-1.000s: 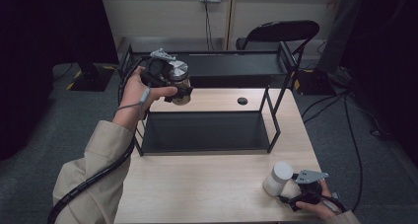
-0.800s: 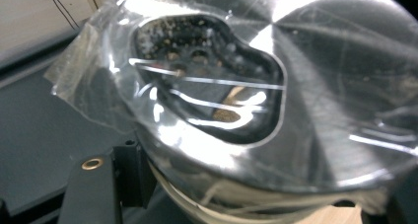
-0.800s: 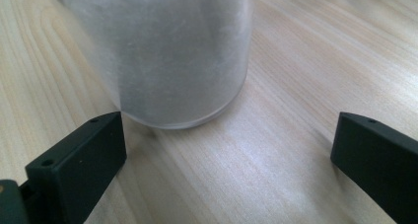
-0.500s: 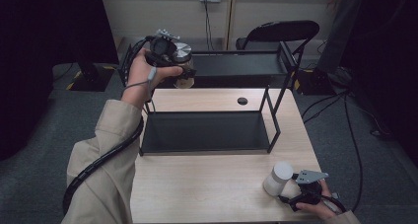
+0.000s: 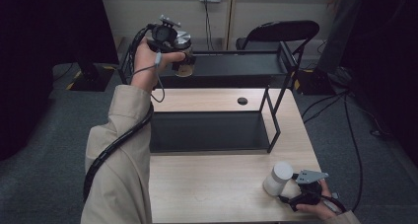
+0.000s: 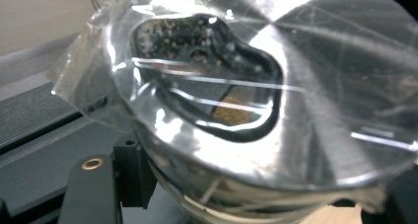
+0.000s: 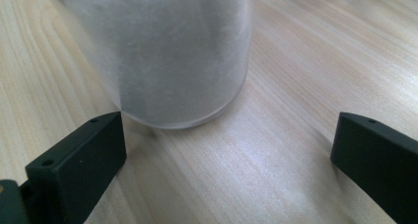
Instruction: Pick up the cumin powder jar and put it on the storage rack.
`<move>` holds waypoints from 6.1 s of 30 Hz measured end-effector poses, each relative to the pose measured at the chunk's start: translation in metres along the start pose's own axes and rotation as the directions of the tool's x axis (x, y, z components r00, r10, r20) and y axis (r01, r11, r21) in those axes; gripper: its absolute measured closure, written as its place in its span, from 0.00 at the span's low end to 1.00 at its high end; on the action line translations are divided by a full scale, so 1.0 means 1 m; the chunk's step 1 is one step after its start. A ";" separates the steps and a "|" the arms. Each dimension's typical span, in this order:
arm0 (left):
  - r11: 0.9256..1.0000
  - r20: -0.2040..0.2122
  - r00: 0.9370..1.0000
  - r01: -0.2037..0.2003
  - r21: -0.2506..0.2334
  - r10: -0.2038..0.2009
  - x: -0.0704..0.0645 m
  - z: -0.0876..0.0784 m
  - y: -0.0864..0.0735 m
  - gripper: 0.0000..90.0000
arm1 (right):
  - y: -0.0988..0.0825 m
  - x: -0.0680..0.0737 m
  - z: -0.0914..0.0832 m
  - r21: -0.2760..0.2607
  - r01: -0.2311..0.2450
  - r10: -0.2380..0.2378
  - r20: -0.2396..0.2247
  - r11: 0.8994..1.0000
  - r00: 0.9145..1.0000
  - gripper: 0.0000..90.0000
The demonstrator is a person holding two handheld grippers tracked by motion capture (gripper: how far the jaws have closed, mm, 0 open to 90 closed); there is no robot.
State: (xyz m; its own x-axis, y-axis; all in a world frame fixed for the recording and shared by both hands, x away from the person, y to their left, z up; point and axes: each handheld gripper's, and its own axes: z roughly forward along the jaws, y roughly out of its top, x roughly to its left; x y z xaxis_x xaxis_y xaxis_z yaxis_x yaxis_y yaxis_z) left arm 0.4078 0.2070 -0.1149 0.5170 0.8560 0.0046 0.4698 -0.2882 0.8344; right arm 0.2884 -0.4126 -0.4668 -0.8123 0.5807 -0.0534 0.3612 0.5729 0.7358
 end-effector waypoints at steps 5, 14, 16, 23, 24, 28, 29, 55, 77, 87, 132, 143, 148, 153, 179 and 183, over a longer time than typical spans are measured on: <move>1.000 -0.030 0.999 0.017 0.004 -0.017 0.000 0.006 0.005 0.34 | 0.000 0.000 0.000 0.000 0.000 0.000 -0.001 1.000 1.000 0.00; 0.999 -0.081 0.995 0.050 0.010 -0.049 -0.002 0.021 0.007 0.34 | 0.000 0.000 0.000 0.000 0.003 -0.003 -0.003 1.000 1.000 0.00; 0.999 -0.087 0.995 0.052 0.010 -0.051 -0.002 0.024 0.006 0.34 | 0.000 -0.001 0.000 0.000 0.004 -0.004 -0.004 1.000 1.000 0.00; 0.998 -0.093 0.994 0.054 0.017 -0.052 -0.002 0.028 0.006 0.34 | 0.000 -0.001 0.000 0.000 0.007 -0.007 -0.006 1.000 1.000 0.00; 0.998 -0.092 0.994 0.054 0.016 -0.052 -0.001 0.028 0.005 0.34 | 0.000 -0.001 0.000 0.000 0.008 -0.008 -0.006 1.000 1.000 0.00; 0.998 -0.100 0.994 0.057 0.027 -0.054 0.000 0.030 0.005 0.34 | 0.000 -0.001 0.000 0.000 0.006 -0.006 -0.007 1.000 1.000 0.00; 0.998 -0.101 0.994 0.056 0.029 -0.052 0.000 0.030 0.005 0.34 | 0.000 -0.001 0.000 0.000 0.006 -0.006 -0.007 1.000 1.000 0.00; 0.999 -0.103 0.993 0.052 -0.012 -0.053 -0.003 0.029 -0.005 0.24 | 0.000 -0.001 0.000 0.000 0.007 -0.007 -0.008 1.000 1.000 0.00; 0.997 -0.090 0.996 -0.024 -0.077 0.017 -0.021 -0.010 -0.049 0.01 | 0.000 -0.001 0.000 0.000 0.008 -0.008 -0.008 1.000 1.000 0.00; 0.994 -0.042 0.998 -0.051 -0.098 0.047 -0.022 -0.022 -0.083 0.01 | 0.000 -0.001 0.000 0.000 0.008 -0.008 -0.008 1.000 1.000 0.00; 0.998 0.095 0.994 -0.046 -0.042 0.050 -0.026 -0.008 -0.215 0.01 | 0.000 -0.001 0.000 0.001 0.008 -0.008 -0.008 1.000 1.000 0.00; 0.999 0.106 0.994 -0.026 -0.033 0.029 -0.026 0.000 -0.242 0.01 | 0.000 -0.001 0.000 0.001 0.008 -0.008 -0.008 1.000 1.000 0.00; 0.999 0.110 0.994 -0.021 -0.031 0.024 -0.024 0.002 -0.255 0.01 | 0.000 -0.001 0.000 0.001 0.008 -0.008 -0.008 1.000 1.000 0.00; 0.999 0.128 0.992 -0.014 -0.033 0.018 -0.022 0.006 -0.268 0.01 | 0.000 -0.001 0.000 0.001 0.008 -0.008 -0.008 1.000 1.000 0.00; 0.999 0.147 0.989 0.029 -0.020 -0.026 -0.020 0.026 -0.323 0.01 | 0.000 -0.001 0.000 0.000 0.012 -0.012 -0.007 1.000 1.000 0.00; 0.999 0.141 0.990 0.029 -0.015 -0.026 -0.020 0.029 -0.328 0.01 | 0.000 -0.001 0.000 0.000 0.012 -0.012 -0.007 1.000 1.000 0.00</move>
State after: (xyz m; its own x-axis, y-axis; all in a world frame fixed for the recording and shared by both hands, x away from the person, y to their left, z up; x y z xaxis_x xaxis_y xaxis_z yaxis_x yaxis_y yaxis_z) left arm 0.2635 0.2721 -0.4048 0.6004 0.7940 -0.0954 0.4738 -0.2571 0.8423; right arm 0.2894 -0.4137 -0.4668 -0.8196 0.5700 -0.0576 0.3516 0.5798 0.7350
